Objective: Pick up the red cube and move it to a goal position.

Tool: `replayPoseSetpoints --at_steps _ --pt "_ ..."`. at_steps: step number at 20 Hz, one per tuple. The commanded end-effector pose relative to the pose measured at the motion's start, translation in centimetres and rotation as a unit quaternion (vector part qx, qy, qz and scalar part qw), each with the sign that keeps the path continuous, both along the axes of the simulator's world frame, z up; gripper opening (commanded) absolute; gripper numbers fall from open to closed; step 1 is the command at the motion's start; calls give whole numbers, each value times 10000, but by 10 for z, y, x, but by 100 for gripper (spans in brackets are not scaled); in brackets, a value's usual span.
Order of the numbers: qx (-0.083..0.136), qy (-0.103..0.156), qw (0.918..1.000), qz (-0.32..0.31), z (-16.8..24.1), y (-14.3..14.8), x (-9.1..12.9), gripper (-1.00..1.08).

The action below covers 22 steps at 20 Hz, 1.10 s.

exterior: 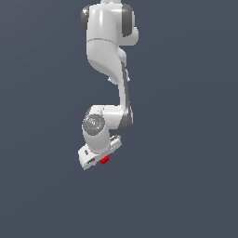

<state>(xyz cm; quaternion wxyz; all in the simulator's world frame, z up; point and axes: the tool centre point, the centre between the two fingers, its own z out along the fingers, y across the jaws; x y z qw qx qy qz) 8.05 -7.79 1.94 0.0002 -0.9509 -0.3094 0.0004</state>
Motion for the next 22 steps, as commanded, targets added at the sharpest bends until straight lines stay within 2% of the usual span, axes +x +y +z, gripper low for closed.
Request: replayPoseSetpoints --at_steps 1,7,8,22 --pt "-3 -1 10000 42 -2 0 2 100" --pt "-1 -4 10000 6 1 0 1 100" --pt "-1 -4 10000 6 1 0 1 -100" --pt "-1 -4 10000 6 4 2 0 -100"
